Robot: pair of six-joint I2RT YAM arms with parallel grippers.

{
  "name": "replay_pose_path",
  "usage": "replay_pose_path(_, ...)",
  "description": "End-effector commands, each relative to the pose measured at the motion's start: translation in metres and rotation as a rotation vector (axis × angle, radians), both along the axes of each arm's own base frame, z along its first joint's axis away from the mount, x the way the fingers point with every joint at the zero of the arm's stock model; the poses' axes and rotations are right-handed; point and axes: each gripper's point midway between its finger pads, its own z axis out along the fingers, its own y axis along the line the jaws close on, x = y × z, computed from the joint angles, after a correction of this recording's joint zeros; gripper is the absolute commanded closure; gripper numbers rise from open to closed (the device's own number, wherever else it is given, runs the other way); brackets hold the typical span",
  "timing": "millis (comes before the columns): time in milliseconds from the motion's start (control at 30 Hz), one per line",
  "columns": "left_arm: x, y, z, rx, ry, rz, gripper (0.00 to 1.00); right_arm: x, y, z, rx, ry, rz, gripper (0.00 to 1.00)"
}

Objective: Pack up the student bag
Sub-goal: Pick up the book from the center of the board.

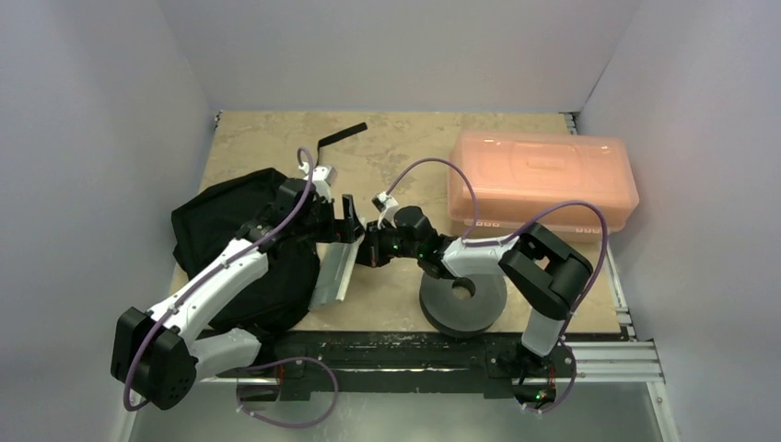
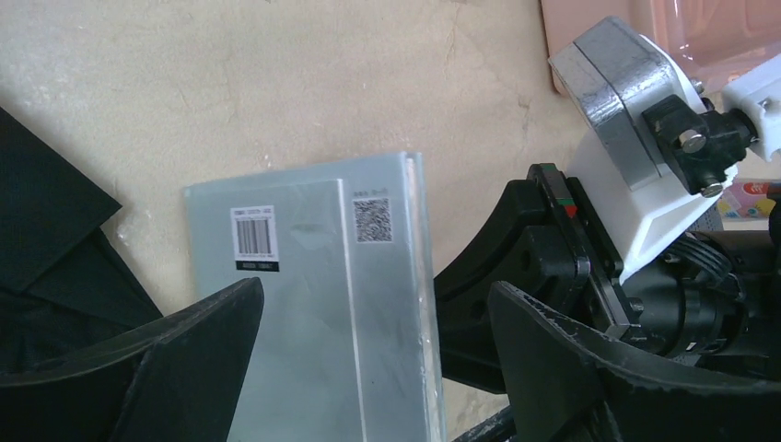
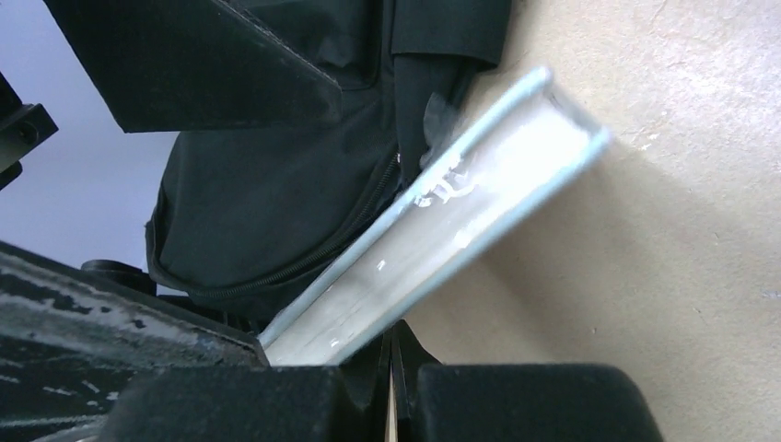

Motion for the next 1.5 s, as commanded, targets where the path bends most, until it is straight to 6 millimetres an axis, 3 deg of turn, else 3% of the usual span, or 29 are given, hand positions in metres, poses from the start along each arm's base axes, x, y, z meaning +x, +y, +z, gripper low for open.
replay_pose_path(0, -0.018, -0.016, 0.002, -0.033, 0.002, -0.116, 0.06, 0.018, 0.025, 0.05, 0.153, -0.066, 0.007, 1.0)
replay_pose_path(133, -0.025, -0.012, -0.004, -0.011, 0.008, -0.103, 0.15, 0.019, 0.031, 0.062, 0.218, -0.028, 0.012, 1.0)
replay_pose_path(267, -0.024, 0.011, -0.021, 0.065, 0.048, 0.02, 0.22, 0.014, 0.041, 0.066, 0.295, 0.034, 0.049, 1.0)
replay_pose_path(333, -0.023, 0.023, -0.026, 0.095, 0.068, 0.101, 0.23, 0.01, 0.043, 0.069, 0.339, 0.065, 0.061, 1.0)
replay_pose_path(533, -0.022, 0.033, -0.029, 0.104, 0.074, 0.194, 0.14, -0.002, 0.048, 0.08, 0.444, 0.123, 0.109, 1.0)
replay_pose_path(633, -0.018, 0.047, -0.029, 0.169, 0.07, 0.246, 0.21, -0.002, 0.05, 0.078, 0.432, 0.116, 0.106, 1.0)
replay_pose_path(800, -0.014, 0.059, -0.024, 0.225, 0.038, 0.274, 0.6, 0.006, 0.045, 0.058, 0.311, 0.087, 0.057, 1.0)
replay_pose_path(967, -0.01, 0.07, -0.014, 0.278, 0.011, 0.299, 0.96, 0.014, 0.027, 0.04, 0.146, -0.002, -0.003, 0.97)
replay_pose_path(1067, -0.007, 0.074, 0.005, 0.261, -0.043, 0.321, 1.0, 0.017, 0.01, 0.034, 0.044, -0.055, -0.033, 0.67)
replay_pose_path(1133, -0.005, 0.071, 0.027, 0.196, -0.118, 0.325, 1.0, 0.014, 0.001, 0.036, 0.014, -0.056, -0.031, 0.54)
replay_pose_path(1267, 0.001, 0.071, 0.081, 0.01, -0.269, 0.385, 1.0, -0.005, -0.001, 0.063, 0.097, -0.032, 0.034, 0.34)
replay_pose_path(1467, -0.003, 0.074, 0.177, -0.444, -0.542, 0.489, 1.0, -0.024, -0.007, 0.112, 0.313, 0.074, 0.019, 0.07)
